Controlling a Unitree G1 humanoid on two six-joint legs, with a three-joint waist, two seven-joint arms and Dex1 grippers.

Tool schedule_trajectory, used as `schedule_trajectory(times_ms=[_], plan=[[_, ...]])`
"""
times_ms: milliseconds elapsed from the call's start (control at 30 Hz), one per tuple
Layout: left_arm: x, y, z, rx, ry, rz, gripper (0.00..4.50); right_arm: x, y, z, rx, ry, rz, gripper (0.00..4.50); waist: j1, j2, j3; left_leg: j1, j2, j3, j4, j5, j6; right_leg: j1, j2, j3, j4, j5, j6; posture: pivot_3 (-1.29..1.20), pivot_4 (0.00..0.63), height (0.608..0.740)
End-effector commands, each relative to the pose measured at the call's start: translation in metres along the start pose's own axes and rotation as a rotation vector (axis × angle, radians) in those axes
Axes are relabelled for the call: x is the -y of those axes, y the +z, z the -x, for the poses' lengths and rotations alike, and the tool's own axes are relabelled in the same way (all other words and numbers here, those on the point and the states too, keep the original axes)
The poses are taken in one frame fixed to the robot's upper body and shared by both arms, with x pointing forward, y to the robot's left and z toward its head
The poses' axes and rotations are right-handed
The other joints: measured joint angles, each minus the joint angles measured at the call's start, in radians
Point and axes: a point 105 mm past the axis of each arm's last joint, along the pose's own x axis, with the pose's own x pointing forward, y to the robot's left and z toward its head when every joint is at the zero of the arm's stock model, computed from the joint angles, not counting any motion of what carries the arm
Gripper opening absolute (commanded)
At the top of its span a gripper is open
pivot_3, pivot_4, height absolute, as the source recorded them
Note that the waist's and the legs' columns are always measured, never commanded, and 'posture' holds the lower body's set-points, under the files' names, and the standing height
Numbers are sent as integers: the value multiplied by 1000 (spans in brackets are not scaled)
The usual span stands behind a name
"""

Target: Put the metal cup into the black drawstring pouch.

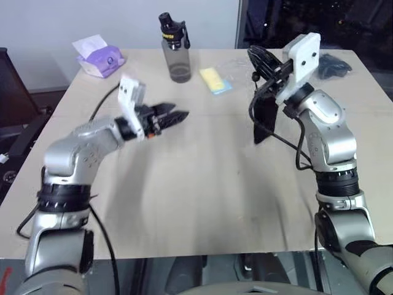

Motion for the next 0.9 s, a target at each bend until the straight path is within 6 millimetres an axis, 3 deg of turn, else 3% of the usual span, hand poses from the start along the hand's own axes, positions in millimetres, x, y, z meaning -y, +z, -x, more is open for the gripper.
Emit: schedule_trajectory(times_ms=[33,133,267,400,833,900], plan=[[23,41,-14,140,-104,-128,3042,-2,21,-5,56,21,63,0,-1,0,0,0,0,0,0,0,0,0,-1,0,0,0,0,0,150,740],[55,52,-30,153,-236,-173,3042,-8,13,-8,-2,71,198,0,-3,0,0,-1,0,0,0,0,0,-1,-1,0,0,0,0,0,150,740],[73,45,-36,104,-317,-198,3042,-14,13,-9,-10,98,250,0,-12,0,0,-5,0,1,0,0,0,-7,0,0,2,0,0,0,150,740],[76,42,-39,92,-336,-176,3042,-26,16,-13,3,137,275,0,-21,0,0,-11,0,1,3,0,0,-16,0,0,11,0,1,0,150,740],[71,39,-47,119,-332,-140,3042,-51,26,-19,46,217,252,0,-25,0,0,-11,0,0,10,0,0,-15,1,0,15,0,1,0,150,740],[70,41,-48,136,-324,-133,2542,-52,26,-18,43,223,251,0,-25,0,0,-11,0,0,10,0,0,-15,1,0,15,0,1,0,150,740]])
